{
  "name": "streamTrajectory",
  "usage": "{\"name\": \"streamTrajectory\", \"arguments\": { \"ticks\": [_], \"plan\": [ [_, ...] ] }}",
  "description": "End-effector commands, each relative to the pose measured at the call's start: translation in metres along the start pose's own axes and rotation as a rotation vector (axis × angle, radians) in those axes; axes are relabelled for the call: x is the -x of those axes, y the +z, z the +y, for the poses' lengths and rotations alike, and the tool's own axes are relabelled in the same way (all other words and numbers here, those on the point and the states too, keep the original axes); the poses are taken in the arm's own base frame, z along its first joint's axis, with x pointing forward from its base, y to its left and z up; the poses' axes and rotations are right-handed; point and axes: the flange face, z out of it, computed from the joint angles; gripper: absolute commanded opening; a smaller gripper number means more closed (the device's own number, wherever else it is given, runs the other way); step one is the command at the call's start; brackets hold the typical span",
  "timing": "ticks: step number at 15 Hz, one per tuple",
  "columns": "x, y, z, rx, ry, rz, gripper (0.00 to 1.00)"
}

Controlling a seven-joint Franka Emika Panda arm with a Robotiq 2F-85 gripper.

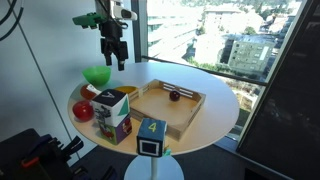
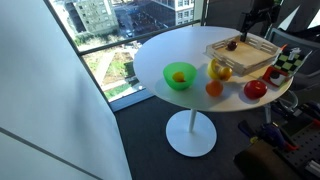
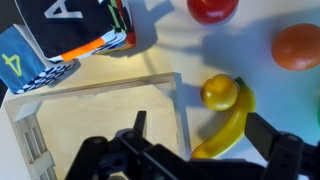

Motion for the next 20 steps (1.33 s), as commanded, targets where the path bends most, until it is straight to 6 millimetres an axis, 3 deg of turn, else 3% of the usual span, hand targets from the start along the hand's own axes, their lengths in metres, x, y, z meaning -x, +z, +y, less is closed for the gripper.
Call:
{"name": "streamTrajectory", "arguments": {
  "ticks": [1,20],
  "plan": [
    [0.000,0.000,0.000,0.000,0.000,-0.001,1.00],
    [0.046,0.009,0.054,0.025,-0.080,0.051,1.00]
  ]
}}
